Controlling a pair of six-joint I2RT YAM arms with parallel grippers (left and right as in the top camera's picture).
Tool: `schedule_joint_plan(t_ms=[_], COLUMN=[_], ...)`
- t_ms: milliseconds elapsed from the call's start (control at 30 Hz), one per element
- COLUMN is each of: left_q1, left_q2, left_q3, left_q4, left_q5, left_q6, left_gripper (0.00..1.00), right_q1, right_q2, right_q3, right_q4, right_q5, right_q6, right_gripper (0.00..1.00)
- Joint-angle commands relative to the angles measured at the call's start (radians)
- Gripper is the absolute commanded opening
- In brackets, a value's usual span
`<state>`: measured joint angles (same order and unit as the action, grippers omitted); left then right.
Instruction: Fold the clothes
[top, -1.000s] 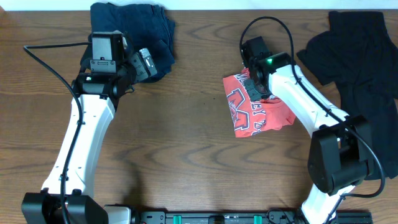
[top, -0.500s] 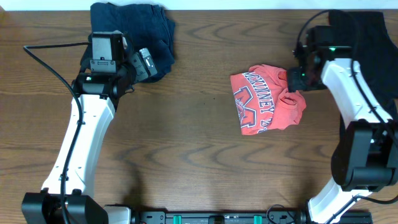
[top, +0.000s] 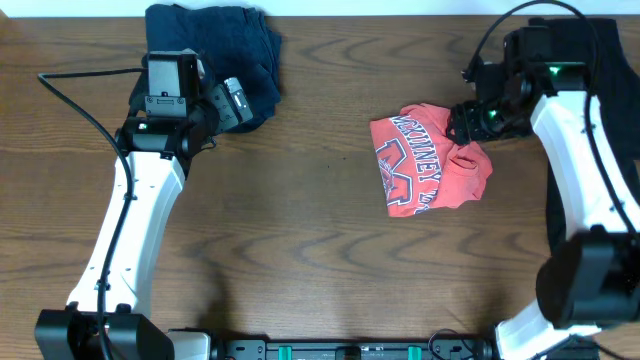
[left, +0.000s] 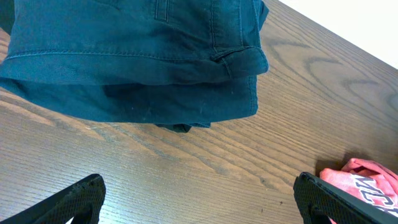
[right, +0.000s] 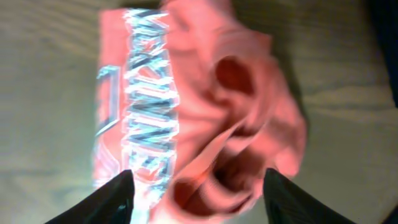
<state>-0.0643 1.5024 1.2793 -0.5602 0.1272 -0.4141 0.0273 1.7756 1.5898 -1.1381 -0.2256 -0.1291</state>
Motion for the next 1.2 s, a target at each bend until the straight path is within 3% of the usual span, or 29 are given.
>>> schedule_joint_plan(t_ms=[0, 133, 233, 433, 567, 833, 900, 933, 1000, 1033, 1167], left_q1=[0.002, 0.001, 0.0, 0.0, 0.0, 0.0, 0.0, 0.0, 0.0, 0.0, -0.001], left_q2=[0.01, 0.013, 0.013, 0.013, 0.013, 0.014, 0.018, 0.021, 0.029, 0.033, 0.046], left_q3=[-0.005, -0.005, -0.005, -0.005, -0.006, -0.006, -0.006, -0.006, -0.006, -0.006, -0.006], left_q4=[0.0, 0.0, -0.001, -0.004, -0.004, -0.008, -0.008, -0.008, -0.008, -0.008, -0.007], left_q5=[-0.009, -0.008, -0.005, -0.005, -0.006, -0.005, -0.005, -0.005, -0.005, -0.005, 0.03], left_q6=[0.014, 0.005, -0.005, -0.005, -0.005, -0.005, -0.005, -0.005, -0.005, -0.005, -0.005], left_gripper=[0.98, 0.98, 0.98, 0.98, 0.98, 0.98, 0.98, 0.98, 0.98, 0.98, 0.98], right_q1=[0.033, 0.062, 0.066, 0.05, 0.001, -0.113, -0.121, -0.123, -0.126, -0.126, -0.126], right_q2=[-0.019, -0.019, -0.019, -0.019, -0.019, -0.018, -0.018, -0.018, -0.018, -0.019, -0.02], right_q3=[0.007, -0.063, -0.14, -0.222, -0.222, -0.28, -0.312, -0.323, -0.322, -0.312, -0.199], right_q4=[-0.06, -0.061, -0.013, 0.058, 0.056, 0.101, 0.138, 0.151, 0.165, 0.163, 0.108], right_q5=[-0.03, -0.029, -0.029, 0.052, 0.135, 0.096, 0.071, 0.06, 0.048, 0.044, 0.018], right_q6=[0.001, -0.016, -0.014, 0.03, 0.098, 0.137, 0.136, 0.136, 0.135, 0.134, 0.124], right_gripper=[0.6, 0.57, 0.48, 0.02, 0.01, 0.01, 0.04, 0.15, 0.49, 0.57, 0.63])
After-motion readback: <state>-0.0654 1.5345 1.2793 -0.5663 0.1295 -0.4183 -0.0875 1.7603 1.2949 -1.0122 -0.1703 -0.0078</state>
